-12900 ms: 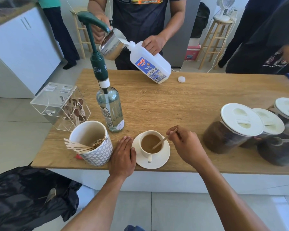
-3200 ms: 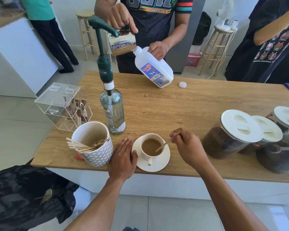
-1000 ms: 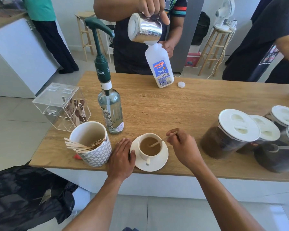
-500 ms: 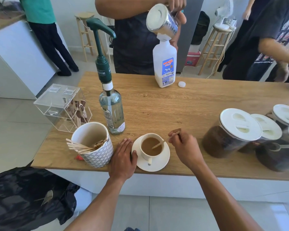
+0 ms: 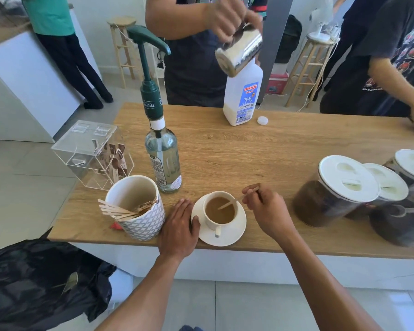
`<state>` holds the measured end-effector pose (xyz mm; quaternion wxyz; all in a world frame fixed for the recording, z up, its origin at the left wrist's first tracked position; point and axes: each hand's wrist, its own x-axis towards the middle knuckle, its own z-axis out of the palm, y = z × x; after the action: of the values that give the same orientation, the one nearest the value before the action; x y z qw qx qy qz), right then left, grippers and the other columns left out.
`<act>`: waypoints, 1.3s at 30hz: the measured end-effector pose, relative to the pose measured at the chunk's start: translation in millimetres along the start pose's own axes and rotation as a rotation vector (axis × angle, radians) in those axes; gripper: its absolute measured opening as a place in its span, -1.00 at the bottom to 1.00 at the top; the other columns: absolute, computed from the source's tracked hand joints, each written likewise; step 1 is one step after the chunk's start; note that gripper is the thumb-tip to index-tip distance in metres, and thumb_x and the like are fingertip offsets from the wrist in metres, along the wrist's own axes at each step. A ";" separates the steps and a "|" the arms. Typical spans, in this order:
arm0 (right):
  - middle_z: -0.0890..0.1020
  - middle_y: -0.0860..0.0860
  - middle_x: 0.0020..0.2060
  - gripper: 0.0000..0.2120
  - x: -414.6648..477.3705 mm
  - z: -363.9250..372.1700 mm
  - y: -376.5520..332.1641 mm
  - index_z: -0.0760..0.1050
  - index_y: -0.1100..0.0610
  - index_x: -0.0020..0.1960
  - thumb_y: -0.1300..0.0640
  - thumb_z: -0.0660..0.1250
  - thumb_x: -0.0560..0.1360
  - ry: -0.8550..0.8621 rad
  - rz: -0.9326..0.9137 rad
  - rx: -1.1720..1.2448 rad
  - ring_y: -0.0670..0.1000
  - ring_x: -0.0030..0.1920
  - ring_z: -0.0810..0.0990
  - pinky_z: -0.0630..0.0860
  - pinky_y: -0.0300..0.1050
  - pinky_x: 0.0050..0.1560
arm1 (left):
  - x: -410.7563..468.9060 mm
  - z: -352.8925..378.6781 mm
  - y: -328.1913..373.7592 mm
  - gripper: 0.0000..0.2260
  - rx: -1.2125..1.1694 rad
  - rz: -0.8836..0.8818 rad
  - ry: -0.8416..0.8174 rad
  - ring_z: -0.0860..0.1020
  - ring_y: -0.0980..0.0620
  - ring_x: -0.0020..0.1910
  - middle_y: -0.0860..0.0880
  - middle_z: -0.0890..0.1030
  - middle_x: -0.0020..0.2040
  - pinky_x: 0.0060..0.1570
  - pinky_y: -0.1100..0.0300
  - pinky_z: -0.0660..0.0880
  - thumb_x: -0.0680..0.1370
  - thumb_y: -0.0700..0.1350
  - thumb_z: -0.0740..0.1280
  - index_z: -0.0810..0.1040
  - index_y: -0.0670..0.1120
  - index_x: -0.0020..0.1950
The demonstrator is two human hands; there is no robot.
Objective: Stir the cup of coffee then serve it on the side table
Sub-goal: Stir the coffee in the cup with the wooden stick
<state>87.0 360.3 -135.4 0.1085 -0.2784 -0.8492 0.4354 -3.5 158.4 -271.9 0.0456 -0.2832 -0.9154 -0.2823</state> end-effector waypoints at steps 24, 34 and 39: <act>0.65 -0.10 -0.23 -0.77 -0.3 -4.7 -6.0 0.56 0.14 -0.07 0.18 0.14 0.59 -0.001 -0.008 -0.020 -0.14 -0.22 0.59 0.45 -0.31 -0.25 | 0.1 -0.3 1.8 -0.51 0.017 -0.017 -0.013 0.41 -0.09 0.45 -0.11 0.53 0.40 0.46 0.01 0.31 0.64 0.07 0.04 0.50 -0.15 0.40; 0.66 -0.08 -0.22 -0.76 3.6 -9.2 -0.5 0.58 0.15 -0.12 0.18 0.15 0.57 0.039 -0.001 -0.014 -0.07 -0.23 0.60 0.52 -0.12 -0.20 | 0.4 3.6 -1.5 -0.50 0.024 -0.016 -0.023 0.37 -0.05 0.48 -0.08 0.51 0.43 0.51 0.06 0.24 0.65 0.09 0.02 0.49 -0.14 0.42; 0.65 -0.14 -0.20 -0.74 1.1 -6.1 -0.9 0.58 0.15 -0.16 0.21 0.15 0.58 -0.045 -0.023 0.026 -0.11 -0.15 0.62 0.52 -0.20 -0.12 | 0.0 4.2 -3.9 -0.51 0.028 -0.015 -0.018 0.38 -0.06 0.48 -0.08 0.51 0.42 0.50 0.04 0.25 0.65 0.08 0.03 0.49 -0.14 0.42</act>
<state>88.4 364.6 -131.1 0.0982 -0.2571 -0.8489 0.4513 -5.3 158.0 -277.4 0.0390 -0.2780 -0.9218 -0.2674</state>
